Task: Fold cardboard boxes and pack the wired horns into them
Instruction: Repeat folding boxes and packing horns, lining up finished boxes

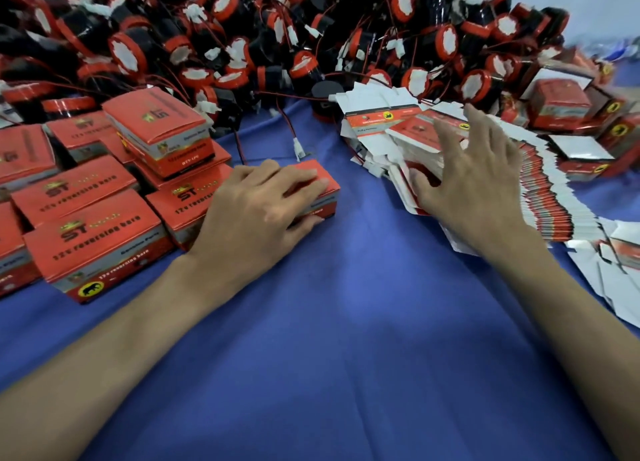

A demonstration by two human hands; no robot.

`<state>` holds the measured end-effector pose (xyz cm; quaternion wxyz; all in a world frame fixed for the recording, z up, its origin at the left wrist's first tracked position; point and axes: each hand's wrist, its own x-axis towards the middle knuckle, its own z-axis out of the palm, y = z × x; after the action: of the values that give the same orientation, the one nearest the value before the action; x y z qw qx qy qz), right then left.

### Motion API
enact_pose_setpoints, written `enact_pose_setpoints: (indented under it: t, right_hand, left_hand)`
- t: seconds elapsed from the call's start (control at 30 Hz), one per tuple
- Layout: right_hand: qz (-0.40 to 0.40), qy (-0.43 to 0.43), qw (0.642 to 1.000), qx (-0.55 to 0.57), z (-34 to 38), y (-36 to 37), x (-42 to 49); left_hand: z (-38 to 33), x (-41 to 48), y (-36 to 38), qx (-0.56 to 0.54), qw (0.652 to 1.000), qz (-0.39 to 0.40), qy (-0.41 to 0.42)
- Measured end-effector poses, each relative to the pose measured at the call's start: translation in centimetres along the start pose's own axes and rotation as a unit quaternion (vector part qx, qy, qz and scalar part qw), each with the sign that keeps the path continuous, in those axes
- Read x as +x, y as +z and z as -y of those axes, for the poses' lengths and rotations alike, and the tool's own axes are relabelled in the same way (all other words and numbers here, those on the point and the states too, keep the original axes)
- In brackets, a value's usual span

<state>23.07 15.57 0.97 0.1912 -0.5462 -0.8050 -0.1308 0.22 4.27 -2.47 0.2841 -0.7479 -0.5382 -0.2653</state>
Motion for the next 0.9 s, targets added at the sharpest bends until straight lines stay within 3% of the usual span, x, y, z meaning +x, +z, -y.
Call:
enact_pose_setpoints:
  t: [0.1, 0.3, 0.5, 0.6, 0.7, 0.77, 0.83, 0.9]
  right_hand:
    - [0.079, 0.024, 0.995, -0.052, -0.6, 0.5, 0.3]
    - [-0.013, -0.014, 0.998, -0.056, -0.6, -0.1, 0.3]
    - [-0.083, -0.03, 0.996, -0.014, -0.5, -0.3, 0.1]
    - [-0.185, -0.078, 0.979, 0.046, -0.4, -0.1, 0.0]
    - [-0.346, -0.212, 0.906, 0.117, 0.0, -0.7, 0.2]
    - [-0.378, -0.31, 0.851, 0.192, 1.2, -1.1, -0.6]
    - [-0.34, -0.374, 0.817, 0.278, 3.6, -1.3, -2.1]
    - [-0.279, -0.405, 0.803, 0.336, 6.1, -0.9, -3.6]
  left_hand:
    - [0.4, -0.2, -0.1, 0.05, 0.998, 0.019, -0.034]
    - [2.1, -0.6, -0.5, 0.141, 0.972, 0.083, -0.167]
    - [1.9, -0.8, -0.6, 0.118, 0.979, 0.071, -0.15]
    - [1.0, -0.4, -0.8, 0.03, 0.996, -0.016, -0.078]
    - [-0.7, -0.2, -0.9, -0.153, 0.986, -0.037, -0.06]
    - [-1.6, -0.2, -1.2, -0.331, 0.936, 0.024, -0.121]
    - [-1.7, -0.2, -1.2, -0.463, 0.862, 0.082, -0.19]
    - [-1.3, -0.4, -0.8, -0.513, 0.821, 0.077, -0.24]
